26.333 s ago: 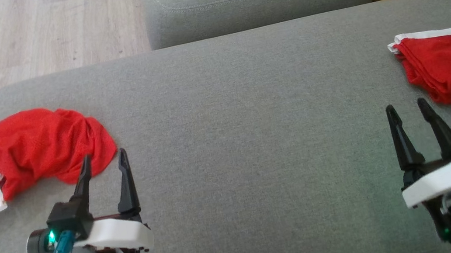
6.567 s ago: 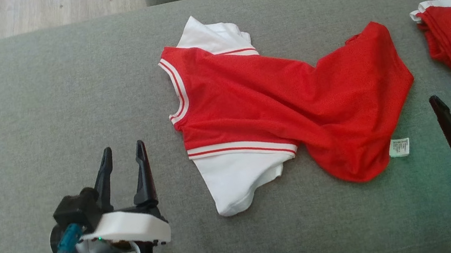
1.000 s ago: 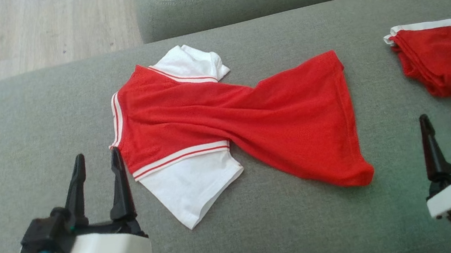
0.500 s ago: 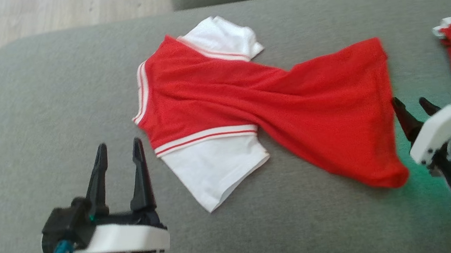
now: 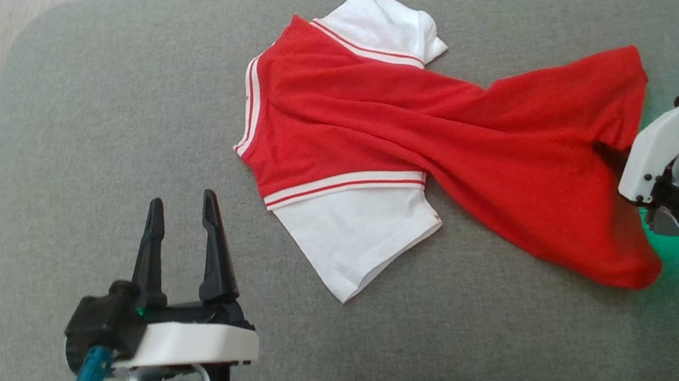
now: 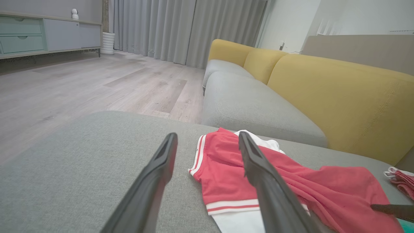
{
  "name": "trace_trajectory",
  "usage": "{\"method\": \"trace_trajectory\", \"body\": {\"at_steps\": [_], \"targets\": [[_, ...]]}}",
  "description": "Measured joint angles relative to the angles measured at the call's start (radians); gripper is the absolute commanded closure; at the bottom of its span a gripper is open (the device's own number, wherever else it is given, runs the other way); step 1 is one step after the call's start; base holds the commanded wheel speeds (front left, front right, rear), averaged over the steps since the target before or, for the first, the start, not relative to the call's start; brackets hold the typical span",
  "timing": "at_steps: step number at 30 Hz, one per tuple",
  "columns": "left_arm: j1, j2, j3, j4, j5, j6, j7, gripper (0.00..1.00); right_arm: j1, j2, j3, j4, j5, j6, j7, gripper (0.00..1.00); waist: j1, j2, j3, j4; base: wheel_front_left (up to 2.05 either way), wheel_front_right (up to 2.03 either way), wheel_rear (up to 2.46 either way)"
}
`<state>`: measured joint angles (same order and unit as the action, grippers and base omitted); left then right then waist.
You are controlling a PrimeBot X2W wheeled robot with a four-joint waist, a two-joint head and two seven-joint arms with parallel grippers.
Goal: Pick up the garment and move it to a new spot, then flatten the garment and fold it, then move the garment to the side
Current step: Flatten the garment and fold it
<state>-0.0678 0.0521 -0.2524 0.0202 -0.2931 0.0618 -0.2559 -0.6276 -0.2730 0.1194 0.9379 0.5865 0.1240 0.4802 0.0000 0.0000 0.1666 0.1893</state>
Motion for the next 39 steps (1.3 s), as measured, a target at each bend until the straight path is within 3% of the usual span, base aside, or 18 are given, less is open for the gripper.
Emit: {"method": "trace_trajectory", "body": {"at_steps": [7,13,17,18,19,23,28,34,39], "targets": [[-0.007,-0.001,-0.036,-0.013,-0.011,0.015,0.0,0.0,-0.023,-0.041,0.025,-0.002,0.031,0.0,-0.118,1.0,0.0,0.0,0.04,0.021,0.0,0.0,0.0],[-0.057,-0.004,-0.069,-0.017,-0.021,0.028,0.0,0.0,-0.189,-0.12,0.026,0.046,0.031,0.0,-0.136,1.0,0.0,0.0,0.1,0.053,0.0,0.0,0.0],[-0.067,-0.004,-0.082,-0.017,-0.021,0.037,0.0,0.0,-0.26,-0.141,0.026,0.091,0.028,0.0,-0.143,1.0,0.0001,0.0,0.126,0.071,0.0,0.0,0.0],[-0.067,-0.004,-0.088,-0.016,-0.026,0.04,0.0,0.0,-0.273,-0.142,0.026,0.112,0.027,0.0,-0.143,0.54,0.0001,0.0,0.131,0.075,0.0,0.0,0.0],[-0.067,-0.004,-0.09,-0.015,-0.028,0.044,0.0,0.0,-0.281,-0.141,0.026,0.131,0.025,0.0,-0.143,0.0,0.0001,0.0,0.134,0.077,0.0,0.0,0.0],[-0.067,-0.004,-0.09,0.001,-0.034,0.045,0.0,0.0,-0.281,-0.126,0.028,0.175,0.021,0.0,-0.184,0.0,0.0001,0.0,0.117,0.063,0.0,0.0,0.0],[-0.066,-0.004,-0.076,0.019,-0.034,0.042,0.0,0.0,-0.269,-0.12,0.053,0.132,0.017,0.0,-0.318,0.0,0.0001,0.0,0.073,0.019,0.0,0.0,0.0],[-0.054,-0.004,-0.022,0.043,-0.016,0.024,0.0,0.0,-0.139,-0.122,0.069,-0.058,0.029,0.0,-0.518,0.0,0.0001,0.0,-0.001,-0.043,0.0,0.0,0.0],[-0.009,-0.004,0.014,0.053,-0.014,0.016,0.0,0.0,0.109,-0.125,0.06,-0.308,0.035,0.0,-0.657,0.0,0.0,0.0,-0.054,-0.095,0.0,0.0,0.0]]}}
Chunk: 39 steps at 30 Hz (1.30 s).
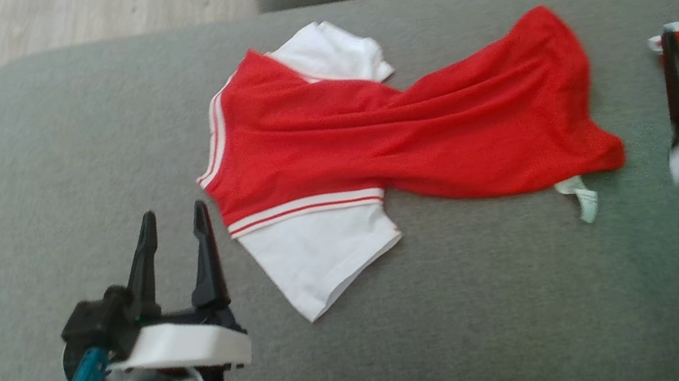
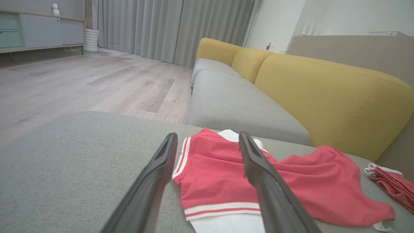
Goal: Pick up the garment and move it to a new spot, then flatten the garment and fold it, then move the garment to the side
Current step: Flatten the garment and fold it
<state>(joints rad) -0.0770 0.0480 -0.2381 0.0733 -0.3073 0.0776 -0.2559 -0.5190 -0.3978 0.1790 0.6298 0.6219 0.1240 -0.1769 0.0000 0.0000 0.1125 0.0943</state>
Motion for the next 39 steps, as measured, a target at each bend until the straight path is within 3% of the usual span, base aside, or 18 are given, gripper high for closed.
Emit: {"method": "trace_trajectory", "body": {"at_steps": [4,7,13,28,31,39], "targets": [[0.023,0.0,0.029,0.007,0.006,-0.01,0.0,0.0,0.228,0.023,-0.069,-0.181,-0.044,0.0,-0.056,0.0,0.0,0.0,-0.029,-0.035,0.0,0.0,0.0],[0.036,-0.001,0.05,0.006,0.005,-0.014,0.0,0.0,0.362,0.084,-0.118,-0.294,-0.099,0.0,-0.07,0.0,0.0,0.0,-0.042,-0.059,0.0,0.0,0.0],[0.059,0.0,0.063,0.007,0.007,-0.026,0.0,0.0,0.506,0.175,-0.163,-0.384,-0.225,0.0,-0.071,0.0,0.0,0.0,-0.061,-0.09,0.0,0.0,0.0],[0.072,0.0,0.041,0.065,-0.001,-0.036,0.008,0.0,0.509,0.199,-0.214,-0.426,-0.279,0.0,-0.006,0.0,0.0,0.0,-0.068,-0.085,0.0,0.0,0.0],[0.072,0.001,-0.006,0.131,-0.036,-0.043,0.112,0.0,0.495,0.195,-0.209,-0.401,-0.272,0.0,0.062,0.0,0.0,0.0,-0.055,-0.084,0.0,0.0,0.0],[0.022,0.001,-0.097,0.184,-0.202,-0.028,0.377,0.0,0.281,0.079,-0.072,-0.239,-0.159,0.0,0.301,0.0,0.0,0.0,-0.003,-0.068,0.0,0.0,0.0]]}}
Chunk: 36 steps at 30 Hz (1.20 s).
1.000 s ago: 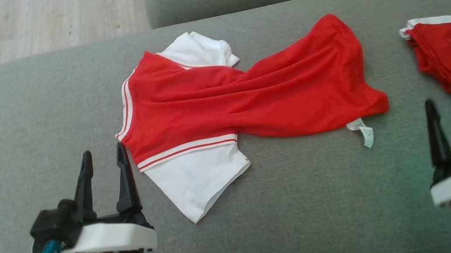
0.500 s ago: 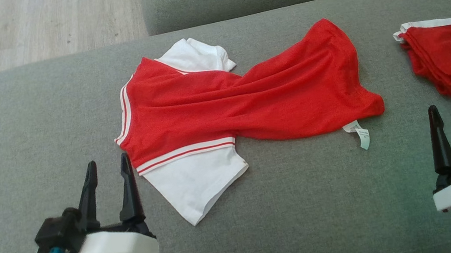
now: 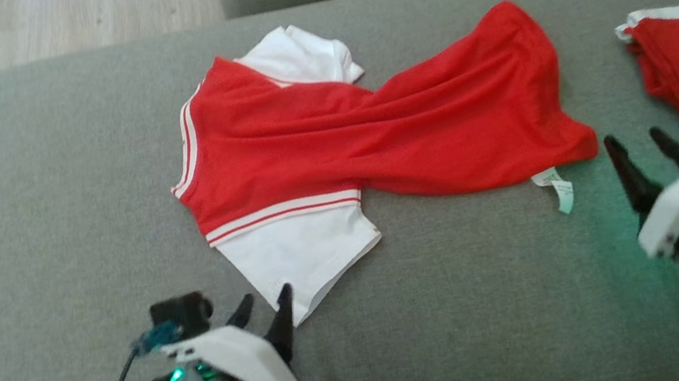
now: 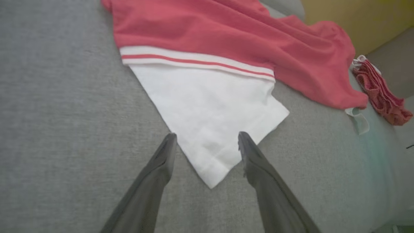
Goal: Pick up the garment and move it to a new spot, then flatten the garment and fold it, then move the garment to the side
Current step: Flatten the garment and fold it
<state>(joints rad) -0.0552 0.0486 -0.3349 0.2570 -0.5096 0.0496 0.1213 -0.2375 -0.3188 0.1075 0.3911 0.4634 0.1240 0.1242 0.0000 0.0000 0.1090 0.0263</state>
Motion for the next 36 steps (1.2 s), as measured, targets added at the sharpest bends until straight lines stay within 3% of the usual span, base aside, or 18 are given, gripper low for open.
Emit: {"method": "trace_trajectory", "body": {"at_steps": [9,17,27,36], "targets": [[-0.086,-0.001,-0.076,0.016,-0.044,0.022,0.129,0.0,-0.196,-0.068,0.14,0.231,0.089,0.0,0.159,0.0,0.0,0.0,0.066,0.04,0.0,0.0,0.0],[-0.145,-0.001,-0.135,0.043,-0.099,0.03,0.179,0.0,-0.306,-0.075,0.188,0.388,0.136,0.0,0.173,0.0,0.0,0.0,0.11,0.061,0.0,0.0,0.0],[-0.153,0.019,-0.138,0.006,-0.081,0.086,0.193,0.0,-0.369,-0.08,0.282,0.43,0.217,0.0,0.164,0.0,0.0,0.0,0.135,0.058,0.0,0.0,0.0],[-0.099,0.093,-0.144,-0.089,-0.089,0.114,0.328,0.0,-0.372,-0.093,0.368,0.45,0.288,0.0,0.149,0.0,0.0,0.0,0.114,0.061,0.0,0.0,0.0]]}}
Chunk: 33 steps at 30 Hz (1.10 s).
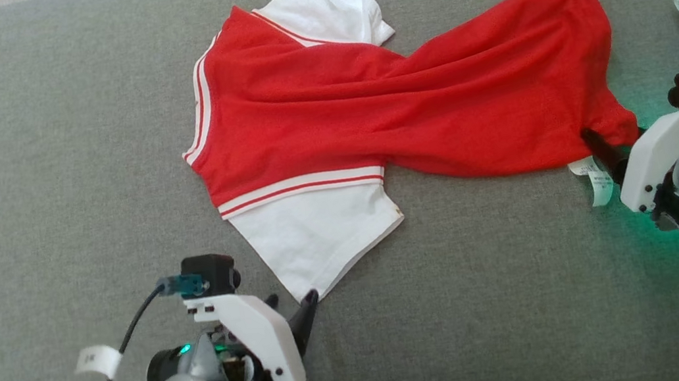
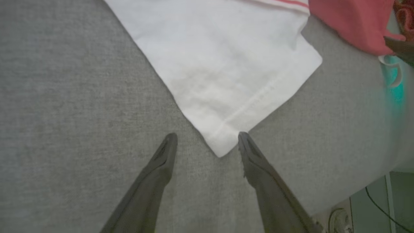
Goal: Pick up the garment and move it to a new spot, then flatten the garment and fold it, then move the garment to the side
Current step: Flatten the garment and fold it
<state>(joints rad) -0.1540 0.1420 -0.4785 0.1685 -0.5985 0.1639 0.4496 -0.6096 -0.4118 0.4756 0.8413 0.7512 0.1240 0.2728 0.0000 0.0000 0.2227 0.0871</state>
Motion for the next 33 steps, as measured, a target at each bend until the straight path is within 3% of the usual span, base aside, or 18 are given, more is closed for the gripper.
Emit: {"method": "trace_trajectory", "body": {"at_steps": [7,17,18,19,20,21,23,24,25,26,33], "targets": [[-0.018,0.026,-0.011,-0.016,-0.05,-0.017,0.129,0.0,-0.032,-0.003,0.051,0.028,0.036,0.0,-0.002,0.0,0.0,0.0,0.004,-0.006,0.0,0.0,0.0],[-0.077,-0.004,-0.014,0.03,-0.069,-0.042,0.108,0.0,-0.1,-0.008,0.122,0.052,0.097,0.0,-0.009,0.0,0.0,0.0,0.04,-0.022,0.0,0.0,0.0],[-0.08,-0.007,-0.015,0.033,-0.069,-0.047,0.102,0.01,-0.102,-0.009,0.128,0.053,0.105,0.0,-0.009,0.0,0.0,0.0,0.042,-0.021,0.0,0.0,0.0],[-0.082,-0.009,-0.015,0.037,-0.069,-0.049,0.099,0.12,-0.103,-0.01,0.132,0.055,0.112,0.0,-0.009,0.0,0.0,0.0,0.043,-0.021,0.0,0.0,0.0],[-0.085,-0.01,-0.014,0.044,-0.069,-0.049,0.093,0.36,-0.106,-0.011,0.137,0.058,0.123,0.0,-0.008,0.05,0.0,0.0,0.044,-0.019,0.0,0.0,0.0],[-0.088,-0.01,-0.012,0.053,-0.069,-0.05,0.091,0.52,-0.11,-0.012,0.142,0.062,0.131,0.0,-0.007,0.23,0.0,0.0,0.045,-0.018,0.0,0.0,0.0],[-0.096,-0.01,-0.012,0.066,-0.069,-0.051,0.085,0.71,-0.123,-0.014,0.153,0.076,0.148,0.0,-0.001,0.52,0.0,0.0,0.045,-0.015,0.0,0.0,0.0],[-0.097,-0.01,-0.013,0.068,-0.069,-0.052,0.084,0.76,-0.126,-0.016,0.158,0.079,0.153,0.0,0.002,0.6,0.0,0.0,0.045,-0.014,0.0,0.0,0.0],[-0.097,-0.012,-0.014,0.071,-0.069,-0.059,0.078,0.99,-0.128,-0.016,0.164,0.081,0.16,0.0,0.005,0.95,0.0,0.0,0.043,-0.013,0.0,0.0,0.0],[-0.097,-0.015,-0.016,0.076,-0.069,-0.06,0.07,1.0,-0.128,-0.016,0.171,0.081,0.167,0.0,0.005,1.0,0.0,0.0,0.04,-0.013,0.0,0.0,0.0],[-0.078,-0.018,-0.017,0.095,-0.069,-0.067,0.005,1.0,-0.086,-0.011,0.212,0.082,0.19,0.0,-0.095,1.0,0.0,0.0,-0.006,-0.013,0.0,0.0,0.0]]}}
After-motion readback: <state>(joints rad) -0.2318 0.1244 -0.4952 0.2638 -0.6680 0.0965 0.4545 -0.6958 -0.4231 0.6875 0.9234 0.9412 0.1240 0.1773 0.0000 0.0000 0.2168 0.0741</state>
